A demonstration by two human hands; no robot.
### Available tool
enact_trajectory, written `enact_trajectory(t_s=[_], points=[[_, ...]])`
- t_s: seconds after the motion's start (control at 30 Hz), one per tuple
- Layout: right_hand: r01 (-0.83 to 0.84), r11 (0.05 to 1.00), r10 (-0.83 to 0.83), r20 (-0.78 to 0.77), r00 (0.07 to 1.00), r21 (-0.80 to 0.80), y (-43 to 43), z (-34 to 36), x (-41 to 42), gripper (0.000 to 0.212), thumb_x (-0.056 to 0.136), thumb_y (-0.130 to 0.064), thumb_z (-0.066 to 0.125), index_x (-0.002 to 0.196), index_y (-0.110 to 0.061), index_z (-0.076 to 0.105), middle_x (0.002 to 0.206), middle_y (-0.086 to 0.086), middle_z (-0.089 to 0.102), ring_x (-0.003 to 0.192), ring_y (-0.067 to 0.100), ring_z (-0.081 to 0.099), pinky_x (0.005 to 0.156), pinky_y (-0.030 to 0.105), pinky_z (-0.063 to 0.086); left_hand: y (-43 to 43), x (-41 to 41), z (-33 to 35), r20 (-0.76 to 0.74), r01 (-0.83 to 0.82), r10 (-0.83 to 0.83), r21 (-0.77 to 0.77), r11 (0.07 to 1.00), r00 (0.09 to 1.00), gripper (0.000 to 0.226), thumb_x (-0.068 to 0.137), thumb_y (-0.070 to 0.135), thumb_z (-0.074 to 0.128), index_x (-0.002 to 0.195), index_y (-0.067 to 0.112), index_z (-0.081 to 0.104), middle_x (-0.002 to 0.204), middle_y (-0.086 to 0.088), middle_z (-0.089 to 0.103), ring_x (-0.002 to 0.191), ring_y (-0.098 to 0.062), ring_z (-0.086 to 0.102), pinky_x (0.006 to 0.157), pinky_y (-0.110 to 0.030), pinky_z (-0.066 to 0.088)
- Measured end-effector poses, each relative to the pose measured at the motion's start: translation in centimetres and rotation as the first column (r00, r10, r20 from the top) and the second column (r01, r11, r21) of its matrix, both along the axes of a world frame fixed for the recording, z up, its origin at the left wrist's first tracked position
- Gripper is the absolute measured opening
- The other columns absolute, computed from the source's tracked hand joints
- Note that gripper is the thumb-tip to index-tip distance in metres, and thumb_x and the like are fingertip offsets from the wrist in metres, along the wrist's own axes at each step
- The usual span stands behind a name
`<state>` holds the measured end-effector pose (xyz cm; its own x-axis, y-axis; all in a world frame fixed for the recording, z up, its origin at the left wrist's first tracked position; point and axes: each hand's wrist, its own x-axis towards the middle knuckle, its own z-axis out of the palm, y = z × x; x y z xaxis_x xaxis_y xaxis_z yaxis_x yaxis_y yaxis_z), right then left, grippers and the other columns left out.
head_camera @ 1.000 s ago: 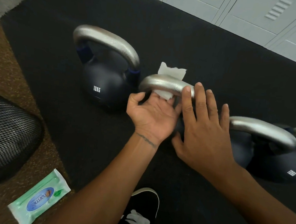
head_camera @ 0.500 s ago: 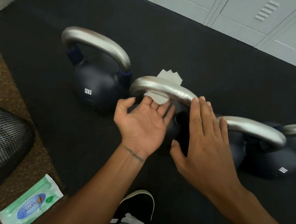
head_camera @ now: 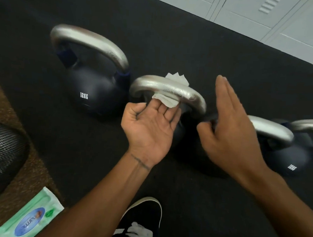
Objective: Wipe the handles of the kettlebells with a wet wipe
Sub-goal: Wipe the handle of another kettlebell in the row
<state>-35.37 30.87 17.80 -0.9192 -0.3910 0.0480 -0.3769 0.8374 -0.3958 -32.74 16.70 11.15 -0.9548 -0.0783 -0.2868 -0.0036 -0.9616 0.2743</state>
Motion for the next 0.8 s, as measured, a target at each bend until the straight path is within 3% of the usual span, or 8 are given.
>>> enact_trajectory(t_s=[0.13, 0.3, 0.43, 0.53, 0.63, 0.67, 0.73, 0.8], points=[[0.053, 0.997, -0.052, 0.024, 0.998, -0.049, 1.0, 0.7, -0.8, 0.08, 0.087, -0.005, 0.056, 0.159, -0.013, 0.023, 0.164, 0.003, 0.027, 0.149, 0.013, 0.025, 0.11, 0.002, 0.009, 0.2, -1.2, 1.5, 0.071, 0.02, -0.014, -0.08, 0.997, 0.997, 0.087, 0.077, 0.04, 0.043, 0.155, 0.003, 0.037, 0.159, -0.019, 0.04, 0.149, -0.034, 0.035, 0.126, -0.049, 0.021], [0.104, 0.993, -0.101, 0.047, 0.994, -0.059, 1.8, 1.1, -1.8, 0.074, 0.088, -0.007, 0.053, 0.158, -0.017, 0.028, 0.16, 0.0, 0.036, 0.14, 0.017, 0.042, 0.101, 0.006, 0.021, 1.2, 0.1, 0.9, 0.031, 0.071, -0.068, -0.103, 0.992, 0.997, 0.084, 0.078, 0.041, 0.039, 0.154, 0.006, 0.037, 0.157, -0.013, 0.045, 0.148, -0.027, 0.04, 0.126, -0.042, 0.02], [0.108, 0.989, -0.098, 0.097, 0.99, -0.105, 1.4, 1.1, -1.8, 0.069, 0.09, -0.008, 0.051, 0.156, -0.02, 0.033, 0.157, -0.001, 0.041, 0.143, 0.009, 0.038, 0.112, 0.015, 0.025, 2.0, 1.7, 0.8, -0.05, 0.084, -0.09, -0.101, 0.991, 0.995, 0.084, 0.078, 0.045, 0.035, 0.154, 0.011, 0.04, 0.154, -0.004, 0.05, 0.146, -0.019, 0.042, 0.126, -0.04, 0.018], [0.183, 0.95, -0.109, 0.282, 0.953, -0.252, 0.1, 1.1, -3.7, 0.06, 0.087, -0.015, 0.049, 0.147, -0.025, 0.049, 0.146, -0.005, 0.055, 0.135, 0.005, 0.049, 0.118, 0.03, 0.033, 1.7, 0.1, 0.6, 0.017, 0.075, -0.073, -0.147, 0.986, 0.997, 0.082, 0.077, 0.046, 0.038, 0.148, 0.005, 0.047, 0.156, -0.014, 0.047, 0.149, -0.029, 0.037, 0.127, -0.043, 0.019], [0.307, 0.891, -0.101, 0.513, 0.853, -0.335, -1.3, 1.7, -7.3, 0.043, 0.081, -0.025, 0.05, 0.118, -0.028, 0.07, 0.12, -0.009, 0.071, 0.114, 0.001, 0.063, 0.114, 0.037, 0.04, 1.3, -1.6, 0.9, 0.038, 0.0, 0.009, -0.226, 0.974, 0.999, 0.075, 0.075, 0.042, 0.049, 0.14, 0.003, 0.048, 0.151, -0.024, 0.046, 0.144, -0.036, 0.041, 0.125, -0.05, 0.019], [0.323, 0.882, -0.068, 0.586, 0.808, -0.343, -1.9, 2.0, -8.2, 0.037, 0.083, -0.024, 0.05, 0.112, -0.024, 0.073, 0.112, -0.008, 0.074, 0.107, 0.002, 0.066, 0.112, 0.037, 0.042, 1.3, -2.0, 1.0, 0.04, -0.02, 0.031, -0.251, 0.968, 0.999, 0.074, 0.074, 0.041, 0.051, 0.138, 0.004, 0.047, 0.149, -0.025, 0.047, 0.143, -0.038, 0.041, 0.124, -0.052, 0.02], [0.351, 0.855, -0.005, 0.67, 0.742, -0.382, -2.6, 2.0, -9.4, 0.046, 0.077, -0.025, 0.049, 0.113, -0.007, 0.073, 0.105, 0.003, 0.077, 0.1, 0.013, 0.068, 0.101, 0.038, 0.046, 1.3, -2.4, 0.8, 0.025, -0.037, 0.045, -0.269, 0.962, 0.999, 0.073, 0.072, 0.043, 0.052, 0.135, 0.006, 0.048, 0.148, -0.026, 0.048, 0.145, -0.041, 0.038, 0.122, -0.053, 0.023], [0.35, 0.848, 0.053, 0.719, 0.693, -0.399, -3.2, 1.8, -9.7, 0.055, 0.076, -0.025, 0.047, 0.114, 0.009, 0.068, 0.101, 0.015, 0.074, 0.094, 0.029, 0.057, 0.087, 0.041, 0.038, 1.2, -2.4, 0.5, 0.024, -0.062, 0.071, -0.274, 0.96, 0.997, 0.073, 0.069, 0.044, 0.056, 0.132, 0.008, 0.048, 0.14, -0.023, 0.052, 0.141, -0.041, 0.042, 0.118, -0.051, 0.03]])
